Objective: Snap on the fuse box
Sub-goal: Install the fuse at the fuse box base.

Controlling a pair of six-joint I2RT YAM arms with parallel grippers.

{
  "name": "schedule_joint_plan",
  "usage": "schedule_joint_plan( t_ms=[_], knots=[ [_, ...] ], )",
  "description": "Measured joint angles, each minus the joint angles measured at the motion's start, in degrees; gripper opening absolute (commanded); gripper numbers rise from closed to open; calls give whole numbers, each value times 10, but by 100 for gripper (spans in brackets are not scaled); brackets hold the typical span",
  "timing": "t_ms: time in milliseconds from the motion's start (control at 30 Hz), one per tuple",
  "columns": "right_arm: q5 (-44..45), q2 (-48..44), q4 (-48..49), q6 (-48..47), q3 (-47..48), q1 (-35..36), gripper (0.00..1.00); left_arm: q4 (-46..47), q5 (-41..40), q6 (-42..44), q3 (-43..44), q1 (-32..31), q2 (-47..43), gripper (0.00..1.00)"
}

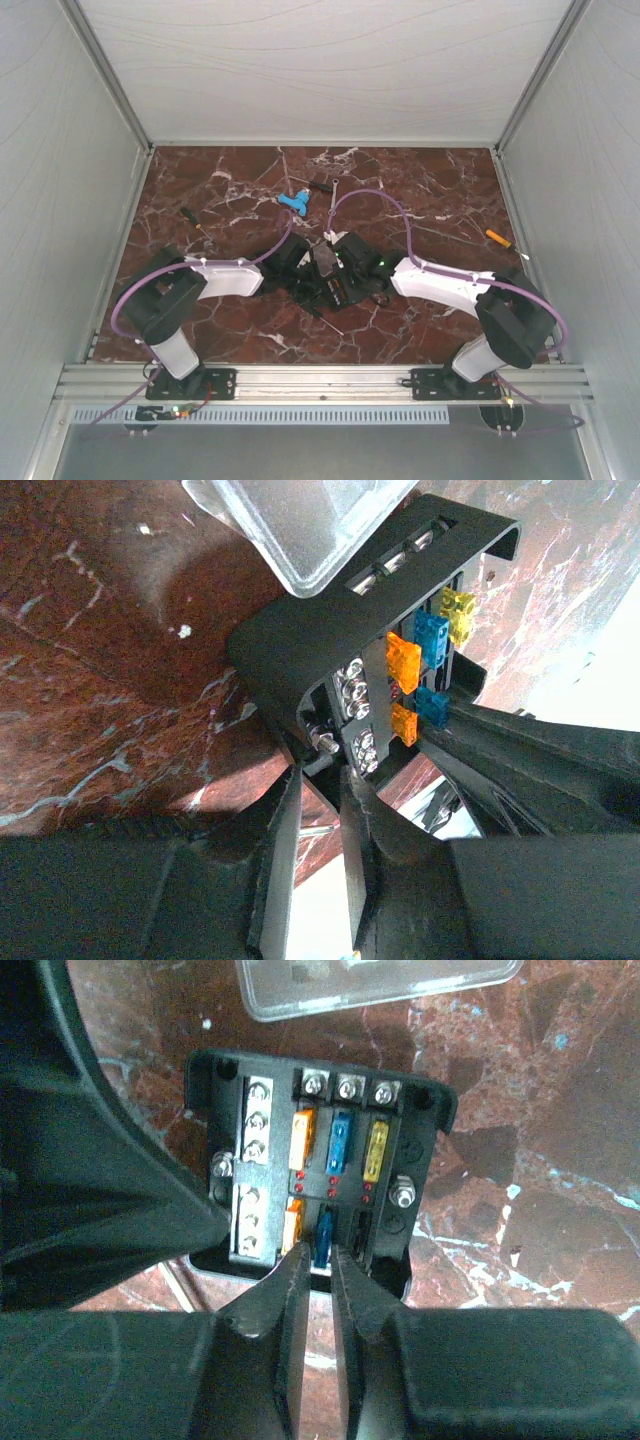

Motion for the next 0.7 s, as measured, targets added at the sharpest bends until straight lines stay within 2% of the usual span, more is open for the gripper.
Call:
schedule_joint_plan(
  t_ms=[167, 400, 700],
  knots=[
    [-5, 0, -66, 1, 43, 1, 17, 0, -3, 0, -1, 0, -2, 22],
    [-7, 8, -115, 8, 98, -6, 15, 1, -4, 0, -4, 0, -5, 22],
    [-19, 51, -150, 16, 115, -16, 12, 0, -4, 0, -4, 0, -6, 22]
  ],
)
